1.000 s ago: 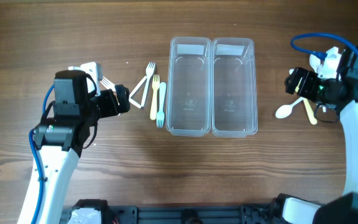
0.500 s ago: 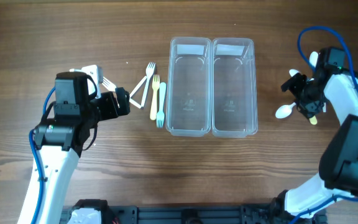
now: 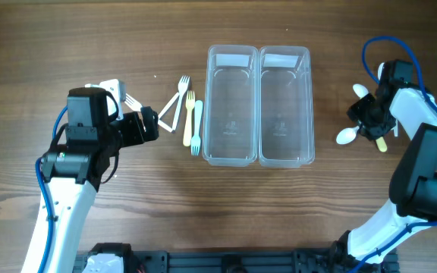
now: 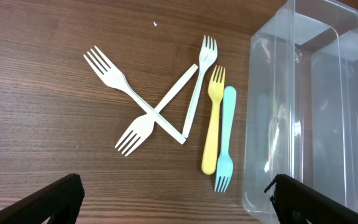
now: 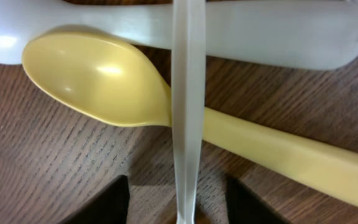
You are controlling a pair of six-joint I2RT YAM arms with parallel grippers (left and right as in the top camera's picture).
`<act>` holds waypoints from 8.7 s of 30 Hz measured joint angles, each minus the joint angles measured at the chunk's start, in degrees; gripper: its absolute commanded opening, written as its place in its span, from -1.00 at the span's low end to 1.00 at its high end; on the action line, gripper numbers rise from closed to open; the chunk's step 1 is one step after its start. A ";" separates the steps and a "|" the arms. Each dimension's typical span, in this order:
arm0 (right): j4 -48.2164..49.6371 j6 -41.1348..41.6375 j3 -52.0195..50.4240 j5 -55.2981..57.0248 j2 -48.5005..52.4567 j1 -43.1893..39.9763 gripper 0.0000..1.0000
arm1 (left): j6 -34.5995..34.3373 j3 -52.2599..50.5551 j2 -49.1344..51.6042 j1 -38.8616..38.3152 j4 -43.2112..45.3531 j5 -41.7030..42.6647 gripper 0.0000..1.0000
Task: Pack container
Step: 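Reach the right gripper to the spoon pile and grasp a white spoon, then carry the white spoon into the right tray and release it, then return the right gripper to the spoons and grasp the yellow spoon, then place the yellow spoon into the right tray and open the gripper, then grasp another white spoon with the right gripper, then drop the white spoon into the right tray, then grasp a white spoon from the remaining pair with the right gripper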
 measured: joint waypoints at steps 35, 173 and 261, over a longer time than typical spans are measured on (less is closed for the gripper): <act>5.16 -22.36 -2.36 -16.68 -17.31 24.72 -0.85 | 0.00 0.00 0.00 0.00 0.00 0.00 0.99; 18.23 -60.22 2.10 -2.40 3.21 -1.40 0.07 | 0.00 0.00 0.00 0.00 -0.87 0.00 1.00; 5.53 -29.75 10.08 -3.32 -7.89 -7.17 0.08 | 0.00 0.00 0.00 0.00 -1.29 0.00 0.99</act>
